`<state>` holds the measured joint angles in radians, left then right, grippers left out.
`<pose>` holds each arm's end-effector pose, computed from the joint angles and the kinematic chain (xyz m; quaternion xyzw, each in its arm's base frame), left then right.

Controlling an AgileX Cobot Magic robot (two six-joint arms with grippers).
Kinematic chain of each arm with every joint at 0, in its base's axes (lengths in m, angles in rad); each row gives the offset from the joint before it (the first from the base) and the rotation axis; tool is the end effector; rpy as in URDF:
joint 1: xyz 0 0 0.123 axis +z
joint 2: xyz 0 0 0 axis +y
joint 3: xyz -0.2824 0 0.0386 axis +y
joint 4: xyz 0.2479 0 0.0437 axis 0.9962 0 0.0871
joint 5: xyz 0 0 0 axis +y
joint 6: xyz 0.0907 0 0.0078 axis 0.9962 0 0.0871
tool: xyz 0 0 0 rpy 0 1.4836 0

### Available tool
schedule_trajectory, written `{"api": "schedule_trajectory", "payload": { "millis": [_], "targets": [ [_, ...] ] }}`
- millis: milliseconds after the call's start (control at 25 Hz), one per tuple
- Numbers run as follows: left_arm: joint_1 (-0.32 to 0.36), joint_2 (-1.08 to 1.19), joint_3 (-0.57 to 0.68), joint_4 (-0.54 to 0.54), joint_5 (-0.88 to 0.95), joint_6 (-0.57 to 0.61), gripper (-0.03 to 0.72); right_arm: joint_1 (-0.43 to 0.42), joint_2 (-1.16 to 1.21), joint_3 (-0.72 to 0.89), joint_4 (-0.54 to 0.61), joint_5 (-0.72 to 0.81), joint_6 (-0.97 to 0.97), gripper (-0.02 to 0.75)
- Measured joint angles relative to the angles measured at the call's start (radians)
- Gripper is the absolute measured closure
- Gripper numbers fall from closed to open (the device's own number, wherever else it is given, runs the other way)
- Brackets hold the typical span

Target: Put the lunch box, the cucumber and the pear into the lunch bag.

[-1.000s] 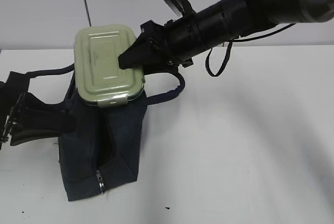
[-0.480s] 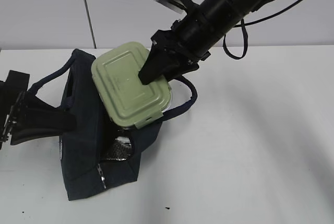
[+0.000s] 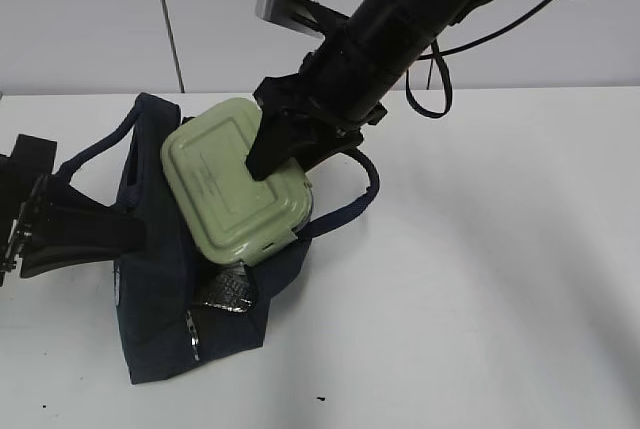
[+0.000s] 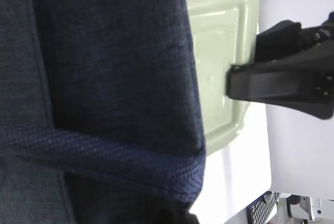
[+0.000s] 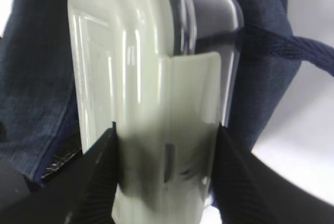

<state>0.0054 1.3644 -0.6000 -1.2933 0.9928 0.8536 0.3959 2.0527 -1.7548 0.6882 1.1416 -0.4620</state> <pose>0.2151 -0.0722 0.2199 0.0056 0.8721 -0.4599 0.1671 0.3842 0.2176 0.2539 -0.2927 0.8951 0.3167 0.1132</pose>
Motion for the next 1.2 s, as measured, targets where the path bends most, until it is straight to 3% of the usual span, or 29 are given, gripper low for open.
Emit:
{"api": "schedule_trajectory", "payload": {
  "millis": [440, 1200],
  "targets": [
    [0.000, 0.000, 0.000, -0.001, 0.022, 0.000, 0.703, 0.017, 0.058, -0.002, -0.048, -0.021, 0.082, 0.340],
    [0.000, 0.000, 0.000, -0.007, 0.029, 0.000, 0.703, 0.090, 0.139, -0.118, 0.141, -0.040, 0.053, 0.340]
  ]
}}
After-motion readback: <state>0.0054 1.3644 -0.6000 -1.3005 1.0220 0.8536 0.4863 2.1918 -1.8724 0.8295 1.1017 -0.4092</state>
